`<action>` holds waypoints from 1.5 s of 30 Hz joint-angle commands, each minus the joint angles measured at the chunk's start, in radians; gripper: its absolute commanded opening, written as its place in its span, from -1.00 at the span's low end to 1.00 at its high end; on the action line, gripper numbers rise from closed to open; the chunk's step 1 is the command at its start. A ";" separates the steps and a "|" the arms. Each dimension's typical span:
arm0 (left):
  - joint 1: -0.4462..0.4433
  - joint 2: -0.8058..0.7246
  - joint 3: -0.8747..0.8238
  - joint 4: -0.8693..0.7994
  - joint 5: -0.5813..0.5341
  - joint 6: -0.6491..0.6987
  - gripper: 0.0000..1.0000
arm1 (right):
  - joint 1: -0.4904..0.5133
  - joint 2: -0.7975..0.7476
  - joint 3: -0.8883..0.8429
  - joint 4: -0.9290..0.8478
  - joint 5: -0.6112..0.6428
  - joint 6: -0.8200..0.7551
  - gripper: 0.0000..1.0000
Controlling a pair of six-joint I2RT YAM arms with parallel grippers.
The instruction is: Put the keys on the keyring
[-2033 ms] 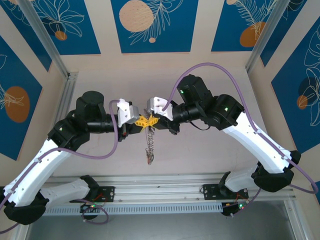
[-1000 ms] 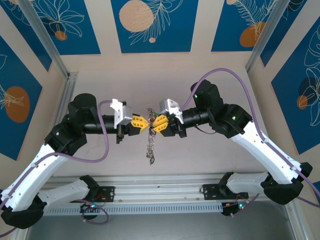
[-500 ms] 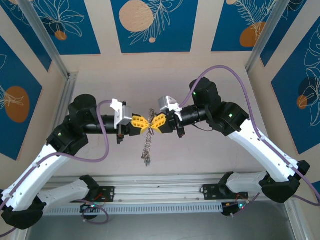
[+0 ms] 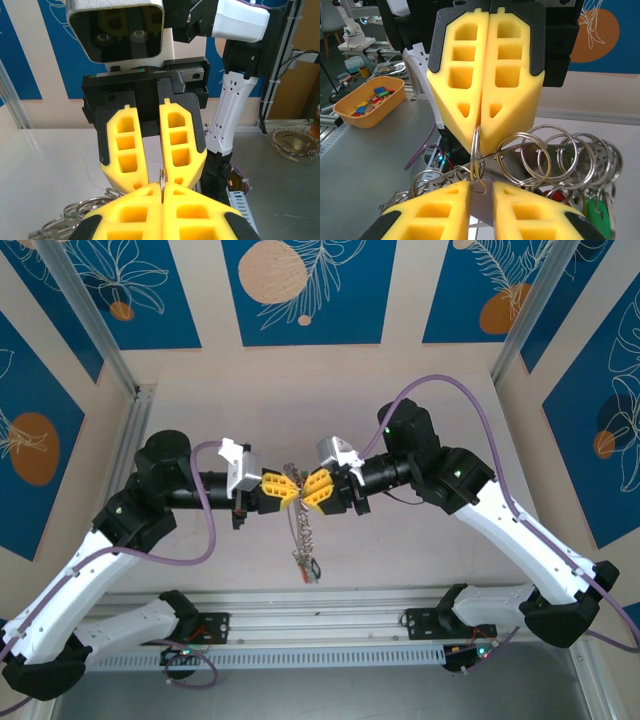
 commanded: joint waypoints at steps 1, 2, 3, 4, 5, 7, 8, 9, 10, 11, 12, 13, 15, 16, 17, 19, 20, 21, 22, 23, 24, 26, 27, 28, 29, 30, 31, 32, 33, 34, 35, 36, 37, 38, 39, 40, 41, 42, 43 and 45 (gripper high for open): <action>-0.005 -0.022 0.022 0.089 0.058 -0.015 -1.00 | -0.007 -0.022 -0.015 0.003 -0.025 -0.006 -0.69; -0.005 -0.020 0.024 0.089 0.063 -0.016 -1.00 | -0.006 -0.024 -0.017 0.005 -0.027 -0.007 -0.75; -0.004 -0.017 0.026 0.090 0.068 -0.017 -1.00 | -0.008 -0.025 -0.019 0.010 -0.029 -0.006 -0.79; -0.004 -0.014 0.025 0.089 0.070 -0.017 -1.00 | -0.007 -0.028 -0.021 0.014 -0.031 -0.004 -0.83; -0.004 -0.012 0.025 0.090 0.073 -0.017 -1.00 | -0.010 -0.029 -0.021 0.017 -0.035 -0.004 -0.87; -0.005 -0.008 0.025 0.094 0.078 -0.019 -1.00 | -0.012 -0.031 -0.026 0.027 -0.038 0.000 -0.94; -0.004 -0.008 0.025 0.096 0.078 -0.020 -1.00 | -0.012 -0.031 -0.026 0.029 -0.041 0.000 -0.96; -0.004 -0.009 0.025 0.095 0.079 -0.020 -1.00 | -0.014 -0.029 -0.024 0.029 -0.042 -0.001 -0.98; -0.005 -0.009 0.025 0.095 0.080 -0.020 -1.00 | -0.014 -0.028 -0.023 0.029 -0.045 0.001 -1.00; -0.004 -0.008 0.025 0.096 0.079 -0.020 -1.00 | -0.014 -0.028 -0.023 0.029 -0.049 0.002 -1.00; -0.004 -0.008 0.025 0.095 0.079 -0.020 -1.00 | -0.014 -0.026 -0.022 0.029 -0.057 0.003 -1.00; -0.003 -0.008 0.025 0.094 0.078 -0.020 -1.00 | -0.015 -0.025 -0.020 0.029 -0.062 0.004 -1.00; -0.005 -0.010 0.022 0.094 0.076 -0.020 -1.00 | -0.016 -0.023 -0.020 0.033 -0.066 0.008 -1.00; -0.005 -0.011 0.021 0.095 0.075 -0.021 -1.00 | -0.015 -0.024 -0.021 0.036 -0.068 0.010 -1.00; -0.004 -0.013 0.018 0.096 0.073 -0.021 -1.00 | -0.012 -0.024 -0.021 0.042 -0.070 0.012 -1.00; -0.004 -0.015 0.015 0.099 0.073 -0.024 -1.00 | -0.013 -0.021 -0.022 0.057 -0.076 0.023 -1.00; -0.005 -0.016 0.014 0.101 0.072 -0.026 -1.00 | -0.010 -0.018 -0.022 0.064 -0.080 0.029 -1.00; -0.005 -0.017 0.011 0.105 0.070 -0.027 -1.00 | -0.011 -0.015 -0.021 0.070 -0.083 0.034 -1.00; -0.005 -0.017 0.007 0.111 0.068 -0.029 -1.00 | -0.008 -0.009 -0.017 0.074 -0.083 0.040 -1.00; -0.005 -0.018 0.002 0.118 0.065 -0.033 -1.00 | -0.008 -0.005 -0.014 0.080 -0.081 0.048 -1.00; -0.005 -0.021 -0.006 0.131 0.065 -0.038 -1.00 | -0.008 0.002 -0.010 0.086 -0.080 0.056 -1.00; -0.005 -0.022 -0.022 0.164 0.064 -0.056 -1.00 | -0.006 0.016 -0.003 0.094 -0.079 0.071 -1.00; -0.004 -0.021 -0.034 0.187 0.064 -0.068 -1.00 | -0.005 0.022 0.000 0.098 -0.078 0.077 -1.00; -0.004 -0.023 -0.048 0.209 0.061 -0.080 -1.00 | -0.005 0.026 0.002 0.104 -0.081 0.083 -1.00; -0.004 -0.026 -0.059 0.231 0.058 -0.090 -1.00 | -0.001 0.027 0.001 0.110 -0.084 0.087 -1.00; -0.004 -0.027 -0.076 0.262 0.057 -0.106 -1.00 | 0.001 0.028 0.000 0.118 -0.086 0.092 -1.00; -0.005 -0.028 -0.094 0.302 0.053 -0.127 -1.00 | 0.004 0.030 -0.001 0.124 -0.086 0.094 -1.00; -0.005 -0.028 -0.106 0.328 0.052 -0.142 -1.00 | 0.007 0.031 -0.001 0.127 -0.086 0.095 -1.00; -0.005 -0.028 -0.115 0.346 0.041 -0.152 -1.00 | 0.008 0.032 -0.001 0.129 -0.086 0.098 -1.00; -0.005 -0.032 -0.127 0.364 0.025 -0.157 -1.00 | 0.010 0.033 0.000 0.130 -0.086 0.100 -1.00; -0.004 -0.037 -0.140 0.381 0.009 -0.161 -1.00 | 0.012 0.032 0.001 0.129 -0.086 0.102 -1.00; -0.005 -0.042 -0.151 0.398 -0.003 -0.165 -1.00 | 0.012 0.032 -0.001 0.131 -0.086 0.103 -1.00; -0.005 -0.045 -0.156 0.407 -0.012 -0.168 -1.00 | 0.013 0.029 -0.001 0.131 -0.086 0.104 -1.00; -0.004 -0.044 -0.161 0.412 -0.018 -0.170 -1.00 | 0.015 0.028 -0.004 0.133 -0.086 0.105 -1.00; -0.005 -0.044 -0.165 0.421 -0.025 -0.175 -1.00 | 0.014 0.026 -0.006 0.139 -0.090 0.108 -1.00; -0.005 -0.044 -0.172 0.430 -0.035 -0.179 -1.00 | 0.015 0.021 -0.010 0.149 -0.093 0.112 -1.00; -0.005 -0.042 -0.179 0.439 -0.044 -0.183 -1.00 | 0.015 0.019 -0.015 0.160 -0.097 0.118 -1.00; -0.004 -0.040 -0.185 0.449 -0.052 -0.187 -1.00 | 0.016 0.016 -0.019 0.173 -0.101 0.121 -1.00; -0.005 -0.040 -0.193 0.459 -0.065 -0.191 -1.00 | 0.016 0.015 -0.023 0.183 -0.105 0.128 -1.00; -0.004 -0.041 -0.212 0.492 -0.079 -0.206 -1.00 | 0.019 0.020 -0.022 0.197 -0.107 0.134 -1.00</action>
